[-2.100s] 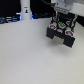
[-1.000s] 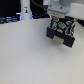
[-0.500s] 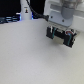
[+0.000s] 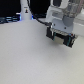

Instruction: Open the kcup holder, insert the kcup into the holder, and close the kcup holder

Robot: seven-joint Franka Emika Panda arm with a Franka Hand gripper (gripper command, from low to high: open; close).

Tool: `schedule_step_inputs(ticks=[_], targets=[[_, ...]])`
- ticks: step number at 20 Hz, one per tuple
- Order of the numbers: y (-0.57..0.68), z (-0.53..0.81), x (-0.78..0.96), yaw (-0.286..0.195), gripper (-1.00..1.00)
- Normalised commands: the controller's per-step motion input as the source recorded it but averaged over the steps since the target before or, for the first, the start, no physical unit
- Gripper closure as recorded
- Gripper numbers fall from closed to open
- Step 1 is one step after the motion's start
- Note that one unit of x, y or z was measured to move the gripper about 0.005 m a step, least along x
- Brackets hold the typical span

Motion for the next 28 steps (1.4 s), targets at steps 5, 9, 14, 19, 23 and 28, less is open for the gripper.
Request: schedule_step_inputs(ticks=[5, 9, 14, 19, 23, 28], targets=[[0.54, -0.01, -0.5, 0.045, -1.0], [0.6, 0.0, -0.59, 0.017, -1.0], [0.61, 0.02, -0.67, 0.013, -1.0], [0.63, 0.08, -0.77, 0.015, -1.0], [0.63, 0.02, -0.81, 0.006, -1.0], [0.62, 0.0, -0.81, 0.002, -1.0]])
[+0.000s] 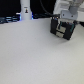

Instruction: Open the kcup holder, insert the kcup into the holder, and close the kcup holder

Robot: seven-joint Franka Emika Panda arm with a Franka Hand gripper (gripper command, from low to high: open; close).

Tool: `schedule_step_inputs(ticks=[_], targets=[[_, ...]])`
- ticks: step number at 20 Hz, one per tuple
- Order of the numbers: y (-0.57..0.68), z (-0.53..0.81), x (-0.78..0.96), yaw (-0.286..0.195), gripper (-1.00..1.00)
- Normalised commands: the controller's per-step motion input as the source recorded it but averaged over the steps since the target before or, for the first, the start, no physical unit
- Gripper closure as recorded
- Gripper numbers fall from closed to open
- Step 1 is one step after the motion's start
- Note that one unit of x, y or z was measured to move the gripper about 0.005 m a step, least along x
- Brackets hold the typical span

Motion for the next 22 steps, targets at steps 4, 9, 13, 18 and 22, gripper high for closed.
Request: schedule_step_inputs(ticks=[4, 9, 13, 18, 22], targets=[[0.6, 0.0, -0.8, 0.008, -1.0], [0.57, 0.14, -0.65, 0.022, -1.0], [0.44, 0.93, 0.02, 0.018, -1.0], [0.12, 0.52, 0.08, -0.008, -1.0], [0.0, 0.0, 0.0, 0.0, -1.0]])
